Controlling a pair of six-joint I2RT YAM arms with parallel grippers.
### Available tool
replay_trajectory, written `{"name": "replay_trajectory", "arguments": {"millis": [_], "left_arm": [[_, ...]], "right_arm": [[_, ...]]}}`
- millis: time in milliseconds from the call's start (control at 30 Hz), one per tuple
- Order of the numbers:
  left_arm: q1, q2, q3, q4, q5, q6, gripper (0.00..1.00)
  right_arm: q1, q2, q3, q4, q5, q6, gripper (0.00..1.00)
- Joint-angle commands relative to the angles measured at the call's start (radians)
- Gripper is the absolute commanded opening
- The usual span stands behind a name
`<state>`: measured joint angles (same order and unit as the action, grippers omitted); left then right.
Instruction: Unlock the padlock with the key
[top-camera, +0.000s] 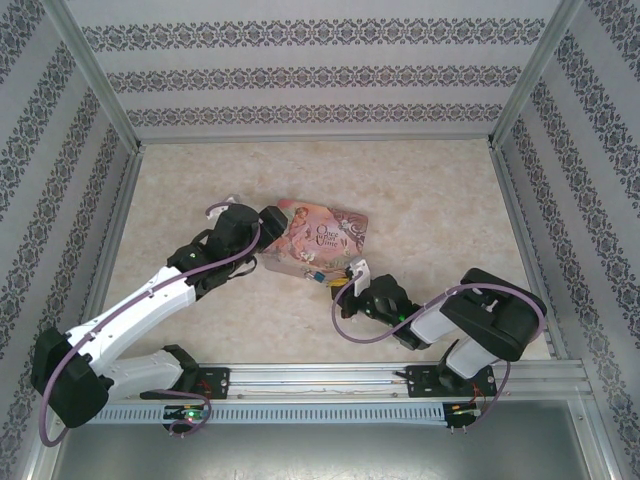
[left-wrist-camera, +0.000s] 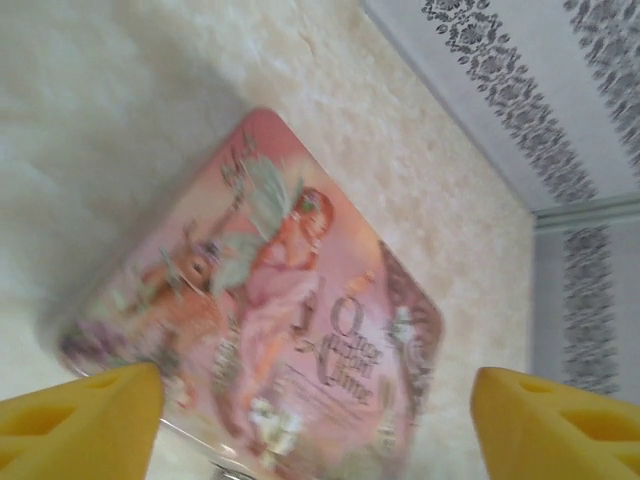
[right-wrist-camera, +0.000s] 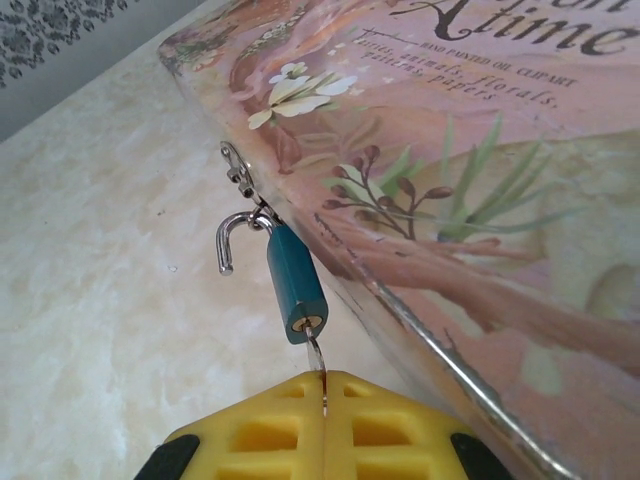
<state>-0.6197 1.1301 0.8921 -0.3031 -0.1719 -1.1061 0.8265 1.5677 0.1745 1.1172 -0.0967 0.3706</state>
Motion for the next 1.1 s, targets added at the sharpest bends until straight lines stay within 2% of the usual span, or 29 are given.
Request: {"name": "replay_trajectory", "arguments": {"millis": [0, 167, 300, 400, 533, 633, 833, 1067], "left_arm": [[0.024, -0.013, -0.044, 0.03, -0.064, 0.231, 0.91], [0.138, -0.008, -0.075, 0.054, 0.067, 0.346, 0.95], [0.234, 0.022, -0.08, 0.056, 0.201, 0.385, 0.97], [0.279, 0.05, -0.082, 0.067, 0.254, 0.404, 0.98], [0.314, 0.082, -0.093, 0.106, 0.287, 0.431, 1.0], [0.335, 0.109, -0.096, 0.139, 0.32, 0.44, 1.0], [0.351, 0.167, -0.086, 0.19, 0.387, 0.457, 1.0], [0.351, 0.26, -0.055, 0.232, 0.483, 0.463, 1.0]], "right_arm": [[-0.01, 0.025, -0.004, 0.077, -0.064, 0.055, 0.0], [-0.009, 0.09, 0.001, 0.126, -0.073, 0.084, 0.0], [-0.009, 0.123, 0.011, 0.13, -0.071, 0.096, 0.0], [-0.009, 0.119, 0.009, 0.13, -0.046, 0.099, 0.09], [-0.011, 0.076, 0.0, 0.095, -0.014, 0.089, 0.16], [-0.016, 0.026, -0.007, 0.05, -0.004, 0.085, 0.25], [-0.04, -0.047, -0.015, 0.006, -0.04, 0.119, 0.34], [-0.057, -0.065, 0.013, -0.028, -0.063, 0.15, 0.37]]}}
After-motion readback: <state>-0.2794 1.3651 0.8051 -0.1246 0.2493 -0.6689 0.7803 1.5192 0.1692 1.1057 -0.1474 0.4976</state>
